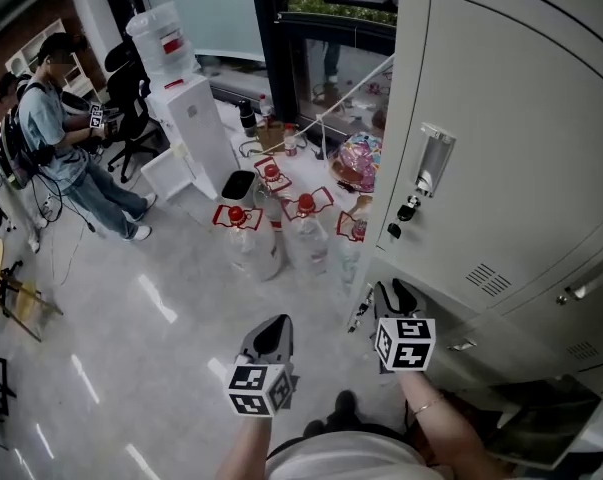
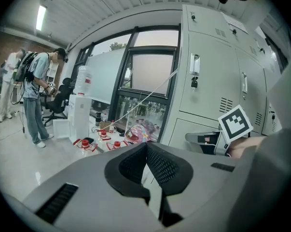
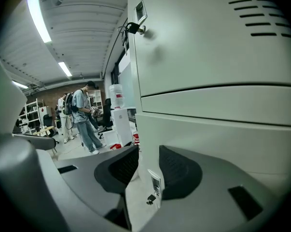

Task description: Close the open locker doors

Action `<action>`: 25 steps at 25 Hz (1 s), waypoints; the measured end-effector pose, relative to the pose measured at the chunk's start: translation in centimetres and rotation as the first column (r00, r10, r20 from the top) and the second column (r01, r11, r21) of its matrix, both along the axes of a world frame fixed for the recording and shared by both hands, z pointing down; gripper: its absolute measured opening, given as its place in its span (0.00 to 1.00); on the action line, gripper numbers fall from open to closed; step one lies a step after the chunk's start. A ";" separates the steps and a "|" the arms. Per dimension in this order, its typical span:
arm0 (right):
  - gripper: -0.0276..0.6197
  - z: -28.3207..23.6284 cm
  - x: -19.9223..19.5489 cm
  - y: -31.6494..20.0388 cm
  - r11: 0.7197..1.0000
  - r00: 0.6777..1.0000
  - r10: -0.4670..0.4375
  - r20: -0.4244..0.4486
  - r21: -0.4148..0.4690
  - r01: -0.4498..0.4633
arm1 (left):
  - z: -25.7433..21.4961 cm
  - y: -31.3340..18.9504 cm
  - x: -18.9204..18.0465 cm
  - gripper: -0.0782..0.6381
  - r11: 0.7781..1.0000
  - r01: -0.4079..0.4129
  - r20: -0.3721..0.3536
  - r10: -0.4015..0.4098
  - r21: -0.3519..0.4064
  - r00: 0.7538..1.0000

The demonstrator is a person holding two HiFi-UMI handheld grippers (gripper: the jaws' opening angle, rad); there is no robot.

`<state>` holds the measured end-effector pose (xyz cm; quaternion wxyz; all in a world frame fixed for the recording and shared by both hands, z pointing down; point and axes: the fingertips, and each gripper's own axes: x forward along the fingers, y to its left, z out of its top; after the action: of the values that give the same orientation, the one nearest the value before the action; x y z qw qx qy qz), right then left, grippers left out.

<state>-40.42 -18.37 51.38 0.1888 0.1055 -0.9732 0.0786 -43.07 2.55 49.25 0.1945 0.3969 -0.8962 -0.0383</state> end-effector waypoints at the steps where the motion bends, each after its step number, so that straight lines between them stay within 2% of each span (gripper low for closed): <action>1: 0.23 0.0 -0.1 -0.2 1.000 1.000 0.002 -0.001 0.000 -0.002 | 0.0 -0.1 -0.1 0.14 1.000 0.001 -0.001 -0.001 -0.002 1.000; 16: 0.18 0.6 -0.7 -1.7 0.999 0.999 0.044 -0.015 -0.017 -0.044 | 0.0 0.9 -0.1 0.14 1.000 0.020 -0.002 -0.020 -0.008 1.000; 25: 0.18 -1.8 2.2 1.4 1.000 0.999 0.024 0.033 -0.002 -0.024 | 0.2 2.1 1.8 0.14 1.000 -0.024 0.017 0.024 -0.001 1.000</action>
<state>-38.25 -17.01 49.56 0.1720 0.1157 -0.9747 0.0836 -41.22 4.63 49.45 0.1873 0.4080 -0.8930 -0.0322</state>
